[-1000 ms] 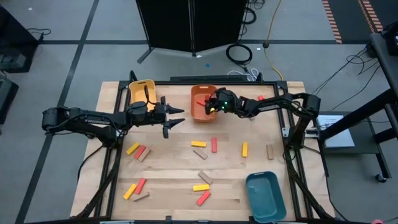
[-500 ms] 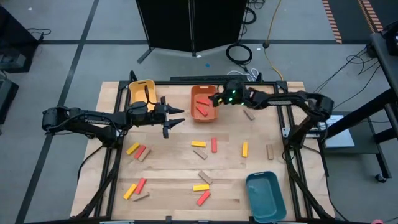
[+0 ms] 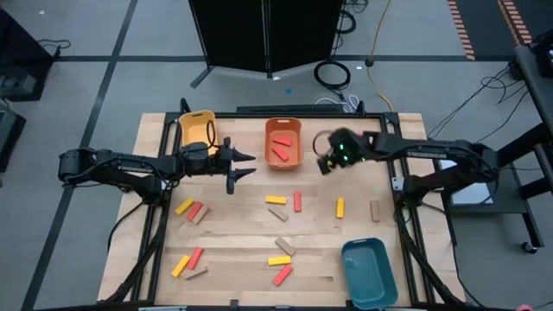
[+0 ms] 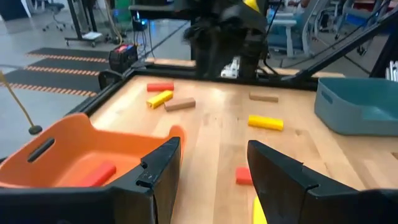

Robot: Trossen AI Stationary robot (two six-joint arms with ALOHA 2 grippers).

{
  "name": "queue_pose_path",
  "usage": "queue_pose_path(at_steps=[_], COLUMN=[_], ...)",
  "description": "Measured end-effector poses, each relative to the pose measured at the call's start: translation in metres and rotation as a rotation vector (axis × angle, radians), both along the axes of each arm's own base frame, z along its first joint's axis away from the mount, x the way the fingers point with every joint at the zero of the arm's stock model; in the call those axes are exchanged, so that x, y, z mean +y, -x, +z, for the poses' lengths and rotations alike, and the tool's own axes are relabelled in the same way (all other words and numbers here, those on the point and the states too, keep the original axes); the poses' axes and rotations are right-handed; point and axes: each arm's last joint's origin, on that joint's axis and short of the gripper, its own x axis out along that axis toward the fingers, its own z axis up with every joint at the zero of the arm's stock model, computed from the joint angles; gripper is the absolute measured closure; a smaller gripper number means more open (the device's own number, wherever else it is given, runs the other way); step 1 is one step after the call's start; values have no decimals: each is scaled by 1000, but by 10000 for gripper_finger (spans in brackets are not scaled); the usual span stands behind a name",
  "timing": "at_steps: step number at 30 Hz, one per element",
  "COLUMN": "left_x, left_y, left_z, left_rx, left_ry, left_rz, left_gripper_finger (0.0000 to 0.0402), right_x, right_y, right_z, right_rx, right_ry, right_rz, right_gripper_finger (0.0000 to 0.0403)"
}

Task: Sort blocks
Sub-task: Put the orange block into the orange bin

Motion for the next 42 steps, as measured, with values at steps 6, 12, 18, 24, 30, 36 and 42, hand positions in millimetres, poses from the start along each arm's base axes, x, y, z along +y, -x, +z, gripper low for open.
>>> queue_pose_path(at_steps=[6,12,18,24,30,36,42], left_x=[0,-7,-15,-20,-22,-22,-22], left_y=[1,0,-3,-4,-4,-4,-4], left_z=[-3,-5,0,4,5,6,5], left_rx=[35,48,-4,-46,-55,-56,-52], left_ry=[10,11,-3,-16,-34,-34,-33], left_rz=[1,-29,-69,-93,-102,-103,-103], left_gripper_finger=[217,217,217,217,217,217,217], right_x=[39,78,110,122,130,143,156], right_y=[22,-6,-53,-82,-111,-130,-138], right_z=[-6,-6,-29,-61,-60,-54,-81], right_rx=[234,21,-186,-118,3,117,199], right_ry=[-65,56,95,91,161,257,262], right_rz=[-93,-103,-46,-67,-28,-123,-192], right_gripper_finger=[188,188,188,188,188,188,188])
